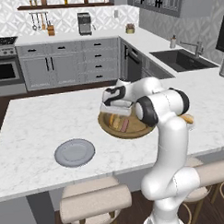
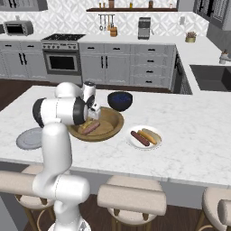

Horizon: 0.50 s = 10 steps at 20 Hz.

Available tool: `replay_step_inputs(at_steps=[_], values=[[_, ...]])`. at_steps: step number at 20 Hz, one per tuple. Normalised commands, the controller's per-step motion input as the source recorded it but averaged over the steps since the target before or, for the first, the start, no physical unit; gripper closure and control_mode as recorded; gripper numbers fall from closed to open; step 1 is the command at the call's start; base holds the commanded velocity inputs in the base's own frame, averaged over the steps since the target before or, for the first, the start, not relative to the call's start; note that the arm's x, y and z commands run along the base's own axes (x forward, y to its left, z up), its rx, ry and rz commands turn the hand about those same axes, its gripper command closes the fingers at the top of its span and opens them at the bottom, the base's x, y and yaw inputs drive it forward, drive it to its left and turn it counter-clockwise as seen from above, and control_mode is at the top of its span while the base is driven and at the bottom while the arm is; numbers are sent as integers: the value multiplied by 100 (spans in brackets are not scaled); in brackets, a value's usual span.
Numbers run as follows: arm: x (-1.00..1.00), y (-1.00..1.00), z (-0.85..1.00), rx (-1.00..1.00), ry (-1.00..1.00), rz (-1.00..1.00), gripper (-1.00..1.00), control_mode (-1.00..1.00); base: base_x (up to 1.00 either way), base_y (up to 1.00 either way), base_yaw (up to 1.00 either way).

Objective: Place one bun and one sausage from the bowl on each plate.

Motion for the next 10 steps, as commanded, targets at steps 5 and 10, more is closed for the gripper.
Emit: replay_step_inputs(at_steps=[5,10], values=[[0,0,-34,1,-1,0,-100,-100,0,0,0],[0,0,-39,3,-13,0,-100,-100,0,0,0]])
